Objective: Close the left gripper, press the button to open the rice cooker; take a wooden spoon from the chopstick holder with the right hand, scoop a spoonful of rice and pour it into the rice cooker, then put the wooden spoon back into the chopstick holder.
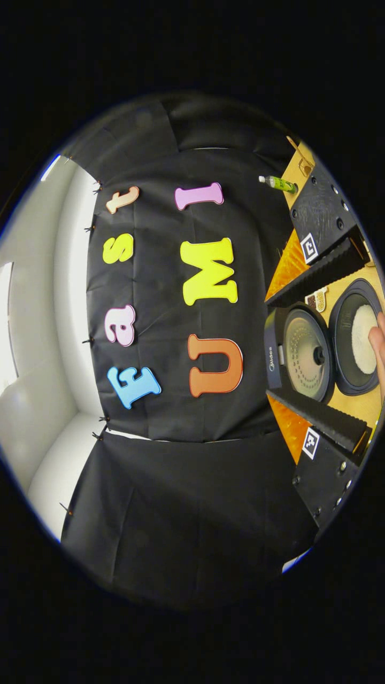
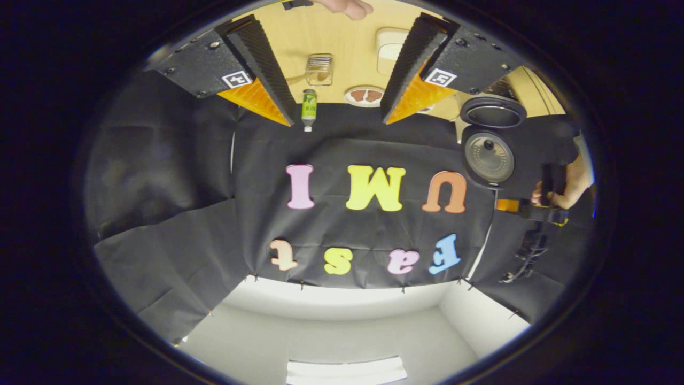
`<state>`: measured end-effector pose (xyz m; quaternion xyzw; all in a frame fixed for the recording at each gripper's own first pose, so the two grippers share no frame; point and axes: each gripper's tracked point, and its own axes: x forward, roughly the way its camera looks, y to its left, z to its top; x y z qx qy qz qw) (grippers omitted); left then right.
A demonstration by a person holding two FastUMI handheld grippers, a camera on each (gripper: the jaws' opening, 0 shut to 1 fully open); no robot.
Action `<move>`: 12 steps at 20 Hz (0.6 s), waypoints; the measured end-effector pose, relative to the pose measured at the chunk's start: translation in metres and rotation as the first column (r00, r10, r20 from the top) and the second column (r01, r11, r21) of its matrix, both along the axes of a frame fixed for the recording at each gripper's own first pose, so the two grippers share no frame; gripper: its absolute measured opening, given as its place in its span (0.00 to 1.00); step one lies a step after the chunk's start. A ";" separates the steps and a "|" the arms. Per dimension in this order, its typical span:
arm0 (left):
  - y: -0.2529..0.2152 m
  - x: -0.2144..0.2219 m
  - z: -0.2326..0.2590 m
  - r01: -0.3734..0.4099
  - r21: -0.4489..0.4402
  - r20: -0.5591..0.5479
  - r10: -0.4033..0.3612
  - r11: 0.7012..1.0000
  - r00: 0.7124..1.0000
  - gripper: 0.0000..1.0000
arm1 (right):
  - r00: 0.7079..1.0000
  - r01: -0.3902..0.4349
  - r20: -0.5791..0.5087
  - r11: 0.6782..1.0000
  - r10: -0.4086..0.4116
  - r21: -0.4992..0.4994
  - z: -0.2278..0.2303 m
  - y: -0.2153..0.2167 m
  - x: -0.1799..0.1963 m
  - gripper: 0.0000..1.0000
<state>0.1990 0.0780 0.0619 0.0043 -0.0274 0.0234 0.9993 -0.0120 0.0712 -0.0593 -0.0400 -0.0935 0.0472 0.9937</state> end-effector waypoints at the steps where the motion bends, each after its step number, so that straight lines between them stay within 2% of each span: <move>1: 0.001 0.016 -0.003 -0.009 -0.004 -0.012 0.009 1.000 1.000 0.95 | 1.000 -0.009 0.007 1.000 0.009 -0.009 0.000 0.000 -0.003 1.00; 3: 0.006 0.042 -0.009 -0.030 -0.003 -0.037 0.030 1.000 0.999 0.95 | 1.000 -0.006 0.015 1.000 0.007 -0.022 0.000 0.000 -0.007 1.00; 7: 0.023 0.078 -0.029 -0.077 0.057 -0.079 0.082 0.995 0.994 0.96 | 1.000 -0.029 -0.003 1.000 0.029 -0.005 -0.010 0.000 -0.005 0.99; 12: 0.028 0.098 -0.038 -0.074 0.016 -0.098 0.075 0.997 0.992 0.97 | 0.999 -0.009 -0.032 0.999 0.010 0.030 -0.021 -0.008 0.003 1.00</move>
